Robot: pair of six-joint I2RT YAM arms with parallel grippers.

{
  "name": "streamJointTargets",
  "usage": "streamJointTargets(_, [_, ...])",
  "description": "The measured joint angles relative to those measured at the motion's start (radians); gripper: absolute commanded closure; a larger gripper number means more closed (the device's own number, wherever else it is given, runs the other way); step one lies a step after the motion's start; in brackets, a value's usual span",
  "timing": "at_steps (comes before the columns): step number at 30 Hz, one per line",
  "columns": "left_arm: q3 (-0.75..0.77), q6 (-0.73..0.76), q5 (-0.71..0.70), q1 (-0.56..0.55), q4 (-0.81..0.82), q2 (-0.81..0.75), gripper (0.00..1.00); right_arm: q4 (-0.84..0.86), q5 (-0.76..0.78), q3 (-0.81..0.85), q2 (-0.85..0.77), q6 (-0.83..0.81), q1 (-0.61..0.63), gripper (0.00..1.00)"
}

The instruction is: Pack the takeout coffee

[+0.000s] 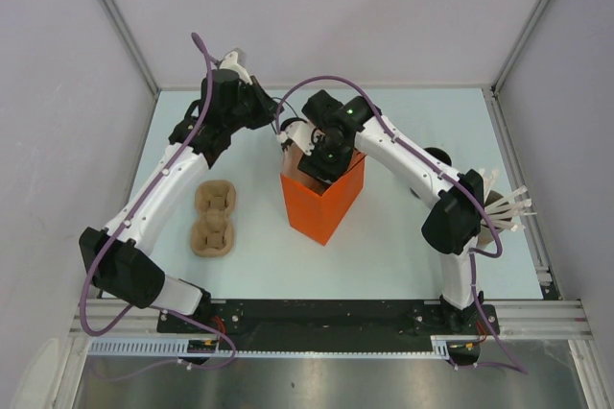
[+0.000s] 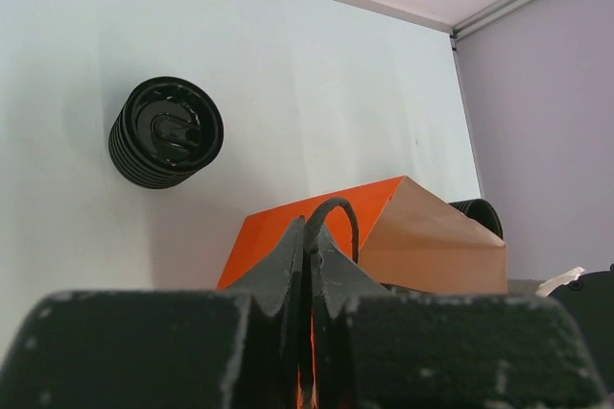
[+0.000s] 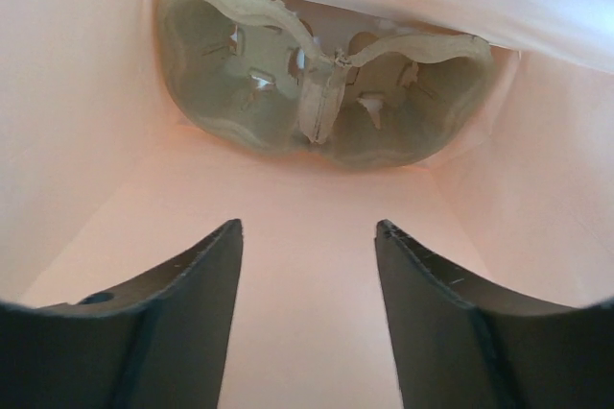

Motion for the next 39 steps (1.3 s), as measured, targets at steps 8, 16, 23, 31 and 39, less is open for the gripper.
streamJointTargets(8, [0.0,-0.008,0.01,0.0,0.001,0.0,0.94,-0.008,-0.001,0.031,0.0,-0.007,0.0,0.15])
streamJointTargets(16, [0.0,-0.015,0.013,0.0,0.006,-0.018,0.94,-0.023,-0.005,0.075,0.0,-0.007,0.0,0.02])
streamJointTargets(23, [-0.002,-0.015,0.013,0.0,0.006,-0.02,0.94,-0.026,-0.008,0.078,0.0,-0.007,0.0,0.0])
streamJointTargets(31, [-0.003,-0.015,0.014,0.0,0.006,-0.02,0.94,-0.034,-0.023,0.078,-0.003,-0.021,-0.003,0.0])
streamJointTargets(39, [-0.014,-0.015,0.013,0.0,0.006,-0.02,0.94,-0.052,-0.083,0.089,-0.084,-0.091,0.0,0.0])
